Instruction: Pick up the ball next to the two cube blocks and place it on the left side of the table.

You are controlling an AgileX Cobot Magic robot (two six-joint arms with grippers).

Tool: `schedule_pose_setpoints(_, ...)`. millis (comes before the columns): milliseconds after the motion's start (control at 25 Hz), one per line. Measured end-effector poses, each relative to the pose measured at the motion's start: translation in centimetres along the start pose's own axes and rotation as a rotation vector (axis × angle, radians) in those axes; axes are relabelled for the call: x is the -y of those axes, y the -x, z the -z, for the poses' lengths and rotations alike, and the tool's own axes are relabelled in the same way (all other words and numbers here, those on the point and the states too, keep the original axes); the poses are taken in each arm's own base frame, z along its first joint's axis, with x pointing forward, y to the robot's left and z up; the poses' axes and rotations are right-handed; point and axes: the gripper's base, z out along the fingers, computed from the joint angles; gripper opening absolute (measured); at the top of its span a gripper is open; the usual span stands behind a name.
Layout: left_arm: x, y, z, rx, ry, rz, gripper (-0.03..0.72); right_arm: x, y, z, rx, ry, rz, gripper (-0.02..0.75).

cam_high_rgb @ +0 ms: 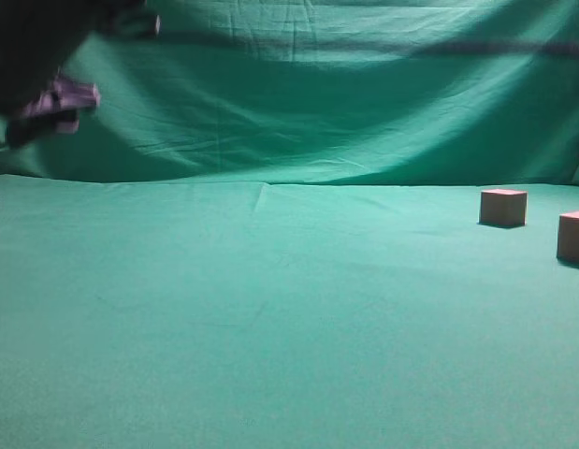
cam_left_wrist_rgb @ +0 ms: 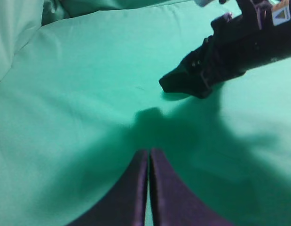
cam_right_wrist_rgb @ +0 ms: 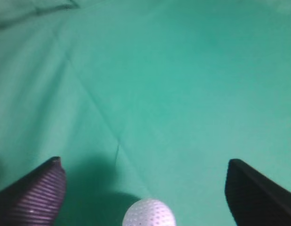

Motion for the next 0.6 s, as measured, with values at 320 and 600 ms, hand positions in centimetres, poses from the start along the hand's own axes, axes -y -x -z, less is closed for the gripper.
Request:
schedule_pose_setpoints(320, 0.0, 0.0, 0.0, 0.0, 0.0, 0.0, 0.0, 1.6, 8.9, 13.9, -0.171, 0.031, 0.07, 0.242)
schedule_pose_setpoints(600, 0.0, 0.0, 0.0, 0.0, 0.0, 0.0, 0.0, 6.1, 10.8, 24.9, -0.354, -0.096, -0.107, 0.0)
